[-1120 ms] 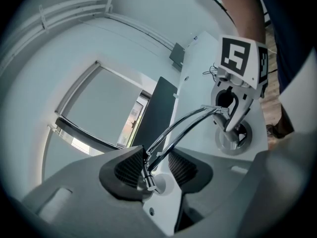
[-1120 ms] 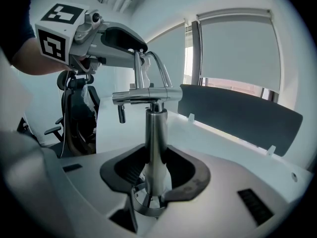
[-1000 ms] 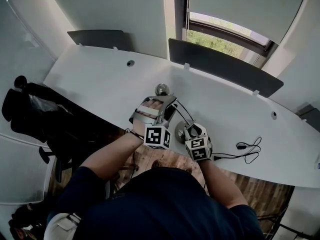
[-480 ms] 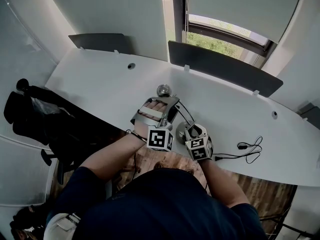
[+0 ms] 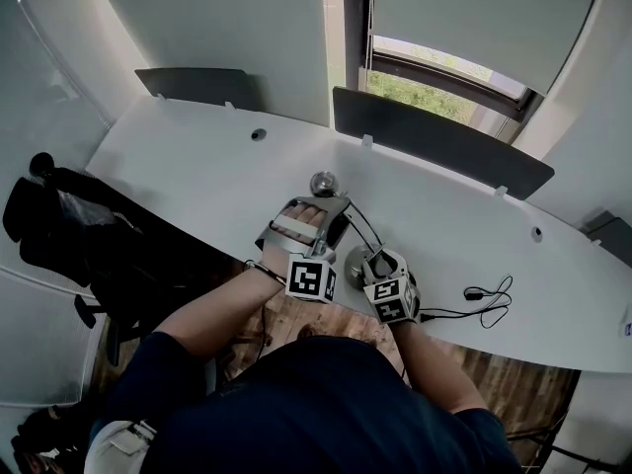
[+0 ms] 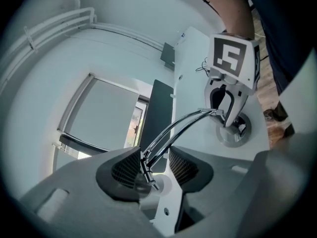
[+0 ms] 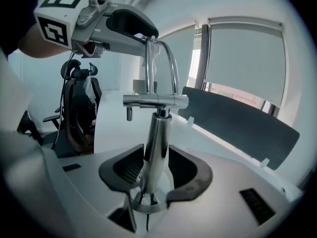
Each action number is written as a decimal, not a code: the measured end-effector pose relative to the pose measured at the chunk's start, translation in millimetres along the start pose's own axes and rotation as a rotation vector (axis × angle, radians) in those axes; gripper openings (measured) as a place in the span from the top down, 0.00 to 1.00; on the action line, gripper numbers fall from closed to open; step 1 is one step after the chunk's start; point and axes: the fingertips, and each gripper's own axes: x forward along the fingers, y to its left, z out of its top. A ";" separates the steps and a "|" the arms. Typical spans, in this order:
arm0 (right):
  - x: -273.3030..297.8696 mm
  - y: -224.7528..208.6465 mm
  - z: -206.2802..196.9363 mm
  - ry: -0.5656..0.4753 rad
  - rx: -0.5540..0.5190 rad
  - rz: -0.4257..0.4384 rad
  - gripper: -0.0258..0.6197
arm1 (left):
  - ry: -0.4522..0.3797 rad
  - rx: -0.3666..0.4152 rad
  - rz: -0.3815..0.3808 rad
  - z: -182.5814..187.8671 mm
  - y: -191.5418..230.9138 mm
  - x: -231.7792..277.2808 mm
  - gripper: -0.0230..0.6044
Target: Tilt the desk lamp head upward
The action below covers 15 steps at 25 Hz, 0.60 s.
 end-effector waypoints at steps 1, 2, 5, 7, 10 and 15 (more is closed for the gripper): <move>-3.5 -1.7 0.3 -0.012 -0.008 -0.010 0.71 | -0.005 -0.011 0.006 -1.2 2.0 -3.4 0.69; -7.7 -3.6 0.4 -0.025 -0.009 -0.018 0.71 | -0.010 -0.025 0.012 -2.7 4.4 -7.5 0.69; -27.3 -6.4 3.9 -0.066 0.033 -0.024 0.71 | -0.032 -0.095 0.038 -5.3 12.3 -23.0 0.69; -43.1 -6.3 10.9 -0.101 0.071 -0.024 0.71 | -0.047 -0.170 0.052 -6.5 16.3 -33.5 0.69; -64.3 -3.4 25.6 -0.154 0.124 -0.017 0.72 | -0.081 -0.369 0.033 -7.3 15.6 -45.4 0.69; -94.0 7.1 60.7 -0.244 0.193 0.011 0.72 | -0.198 -0.841 -0.090 0.3 8.2 -59.0 0.69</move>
